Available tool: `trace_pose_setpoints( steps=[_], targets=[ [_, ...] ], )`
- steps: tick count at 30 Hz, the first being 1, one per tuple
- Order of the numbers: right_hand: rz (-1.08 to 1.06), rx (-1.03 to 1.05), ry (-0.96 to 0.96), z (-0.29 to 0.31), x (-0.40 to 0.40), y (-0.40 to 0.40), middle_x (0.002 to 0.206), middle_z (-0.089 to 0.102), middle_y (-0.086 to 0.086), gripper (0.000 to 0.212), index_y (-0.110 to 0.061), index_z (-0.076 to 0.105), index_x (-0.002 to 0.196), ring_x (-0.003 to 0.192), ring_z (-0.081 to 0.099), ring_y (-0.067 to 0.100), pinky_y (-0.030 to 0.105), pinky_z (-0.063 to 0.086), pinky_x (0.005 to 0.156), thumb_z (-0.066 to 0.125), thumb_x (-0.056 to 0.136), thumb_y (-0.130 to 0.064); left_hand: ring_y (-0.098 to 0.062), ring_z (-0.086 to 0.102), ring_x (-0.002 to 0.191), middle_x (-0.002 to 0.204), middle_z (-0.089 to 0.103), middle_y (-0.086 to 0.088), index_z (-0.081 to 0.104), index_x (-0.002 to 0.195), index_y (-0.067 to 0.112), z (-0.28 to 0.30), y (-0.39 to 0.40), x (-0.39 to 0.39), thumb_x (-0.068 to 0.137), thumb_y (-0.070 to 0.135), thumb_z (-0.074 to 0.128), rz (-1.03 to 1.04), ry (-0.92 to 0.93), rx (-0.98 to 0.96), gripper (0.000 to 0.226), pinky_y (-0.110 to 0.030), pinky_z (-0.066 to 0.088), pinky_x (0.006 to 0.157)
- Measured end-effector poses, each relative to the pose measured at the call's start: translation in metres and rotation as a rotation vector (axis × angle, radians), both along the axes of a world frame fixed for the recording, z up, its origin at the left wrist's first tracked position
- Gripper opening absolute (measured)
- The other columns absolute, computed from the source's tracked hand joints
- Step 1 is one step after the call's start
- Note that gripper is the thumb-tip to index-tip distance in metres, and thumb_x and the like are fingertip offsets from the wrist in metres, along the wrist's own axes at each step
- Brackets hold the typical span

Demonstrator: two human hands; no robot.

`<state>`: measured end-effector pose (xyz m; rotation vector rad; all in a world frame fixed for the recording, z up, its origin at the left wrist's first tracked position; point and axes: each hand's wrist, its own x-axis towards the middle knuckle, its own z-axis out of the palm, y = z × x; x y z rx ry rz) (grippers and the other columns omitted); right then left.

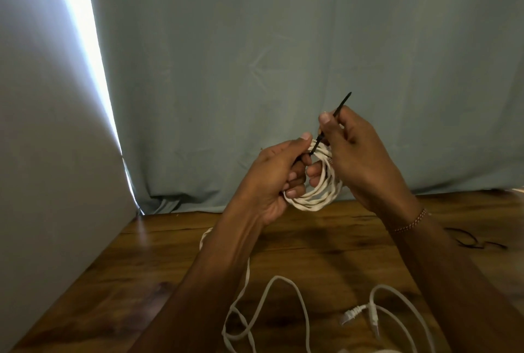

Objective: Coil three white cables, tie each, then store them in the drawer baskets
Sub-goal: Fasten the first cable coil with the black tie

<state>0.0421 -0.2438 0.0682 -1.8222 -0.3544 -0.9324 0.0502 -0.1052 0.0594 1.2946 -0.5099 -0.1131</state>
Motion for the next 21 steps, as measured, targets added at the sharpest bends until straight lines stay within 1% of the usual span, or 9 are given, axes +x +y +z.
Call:
trace_pose_setpoints(
  steps=[2,4,6,8,11,13,16,18,21],
  targets=[
    [-0.083,-0.051,-0.035,0.0,0.0,-0.004,0.082,0.066,-0.007,0.035,-0.011,0.06,0.095,0.072,0.063,0.006,0.026,0.049,0.065,0.046,0.105,-0.041,-0.006,0.028,0.033,0.042,0.042,0.002,0.055,0.078,0.004,-0.001,-0.001,-0.002,0.103,0.031,0.054,0.052,-0.028,0.057,0.037,-0.018,0.023,0.035],
    [-0.125,-0.083,-0.064,-0.001,0.002,-0.008,0.082,0.068,-0.007,0.033,-0.012,0.06,0.093,0.071,0.067,0.008,0.027,0.054,0.064,0.047,0.104,-0.04,-0.005,0.024,0.032,0.041,0.035,0.003,0.056,0.078,0.004,-0.002,-0.003,-0.002,0.103,0.033,0.056,0.079,-0.029,0.08,0.038,-0.019,0.022,0.034],
    [-0.185,-0.125,-0.117,-0.001,0.003,-0.01,0.076,0.067,-0.005,0.032,-0.01,0.058,0.09,0.068,0.064,0.004,0.015,0.049,0.058,0.048,0.105,-0.036,-0.006,0.024,0.032,0.04,0.034,0.003,0.056,0.077,0.004,-0.003,-0.007,-0.004,0.102,0.035,0.056,0.083,-0.016,0.085,0.041,-0.019,0.023,0.034],
    [-0.24,-0.154,-0.169,-0.002,0.003,-0.009,0.072,0.065,-0.001,0.031,-0.006,0.056,0.089,0.067,0.061,0.001,0.009,0.042,0.052,0.049,0.106,-0.031,-0.006,0.025,0.033,0.042,0.039,0.002,0.058,0.079,0.004,-0.003,-0.011,-0.005,0.103,0.038,0.054,0.083,-0.01,0.086,0.041,-0.019,0.024,0.035],
    [-0.209,-0.132,-0.171,-0.003,0.001,-0.007,0.068,0.06,0.0,0.028,-0.005,0.052,0.088,0.057,0.063,-0.002,0.006,0.039,0.042,0.049,0.106,-0.027,-0.006,0.03,0.037,0.05,0.042,0.0,0.058,0.101,0.007,-0.005,-0.012,-0.005,0.104,0.038,0.052,0.087,-0.006,0.072,0.032,-0.018,0.026,0.037],
    [-0.259,-0.166,-0.202,-0.003,0.002,-0.009,0.065,0.058,-0.004,0.025,-0.01,0.049,0.087,0.058,0.063,0.003,0.009,0.04,0.042,0.05,0.105,-0.028,-0.006,0.036,0.04,0.062,0.05,-0.007,0.057,0.113,0.008,-0.005,-0.012,-0.005,0.105,0.035,0.05,0.084,-0.057,0.083,0.029,-0.018,0.029,0.038],
    [-0.315,-0.208,-0.261,-0.004,0.008,-0.013,0.065,0.061,0.002,0.025,-0.013,0.047,0.085,0.057,0.061,0.014,0.022,0.044,0.05,0.051,0.105,-0.028,-0.008,0.037,0.039,0.073,0.055,-0.017,0.059,0.106,0.009,-0.006,-0.013,-0.005,0.105,0.033,0.05,0.077,-0.121,0.089,0.026,-0.02,0.034,0.04],
    [-0.306,-0.232,-0.29,-0.005,0.01,-0.013,0.067,0.063,0.005,0.025,-0.014,0.048,0.086,0.058,0.061,0.016,0.027,0.045,0.052,0.052,0.105,-0.029,-0.011,0.036,0.042,0.075,0.052,-0.015,0.06,0.102,0.011,-0.005,-0.012,-0.004,0.104,0.034,0.052,0.079,-0.126,0.095,0.025,-0.023,0.038,0.042],
    [-0.309,-0.271,-0.312,-0.005,0.01,-0.012,0.068,0.064,0.004,0.024,-0.015,0.053,0.086,0.059,0.062,0.016,0.029,0.049,0.053,0.055,0.103,-0.032,-0.016,0.046,0.054,0.08,0.053,-0.011,0.062,0.096,0.01,-0.007,-0.008,-0.002,0.101,0.033,0.059,0.11,-0.17,0.117,0.024,-0.027,0.046,0.045]
  ],
)
